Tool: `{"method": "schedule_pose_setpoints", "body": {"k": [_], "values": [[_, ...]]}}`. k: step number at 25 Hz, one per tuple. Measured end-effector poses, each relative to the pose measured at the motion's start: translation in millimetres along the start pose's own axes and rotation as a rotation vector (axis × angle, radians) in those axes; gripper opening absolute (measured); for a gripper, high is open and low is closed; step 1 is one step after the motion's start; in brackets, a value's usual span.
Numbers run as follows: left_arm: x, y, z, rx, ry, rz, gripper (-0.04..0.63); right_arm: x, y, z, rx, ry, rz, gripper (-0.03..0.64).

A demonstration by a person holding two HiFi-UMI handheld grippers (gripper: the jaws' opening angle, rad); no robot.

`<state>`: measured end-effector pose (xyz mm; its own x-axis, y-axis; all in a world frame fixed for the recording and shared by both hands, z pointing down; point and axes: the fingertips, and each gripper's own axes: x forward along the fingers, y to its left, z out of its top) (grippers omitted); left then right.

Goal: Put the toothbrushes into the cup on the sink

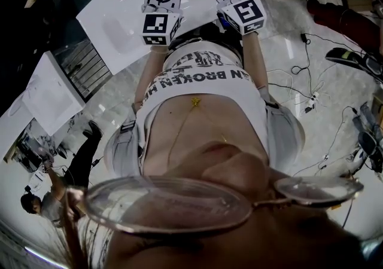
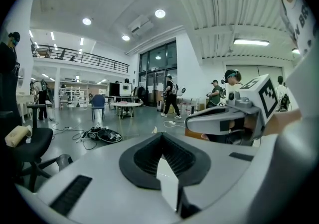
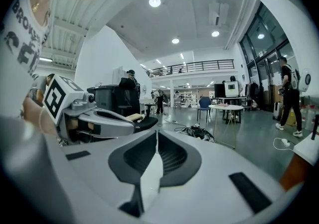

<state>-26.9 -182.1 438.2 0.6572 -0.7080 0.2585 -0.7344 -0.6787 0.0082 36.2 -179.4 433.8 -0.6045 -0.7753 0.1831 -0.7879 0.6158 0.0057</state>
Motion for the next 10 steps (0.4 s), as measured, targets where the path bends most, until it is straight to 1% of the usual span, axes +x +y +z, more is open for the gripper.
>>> {"method": "schedule_pose_setpoints", "body": {"k": [10], "values": [[10.9, -4.1, -1.0, 0.003, 0.008, -0.026, 0.014, -1.3, -7.1, -4.1, -0.003, 0.017, -0.019, 0.032]]}}
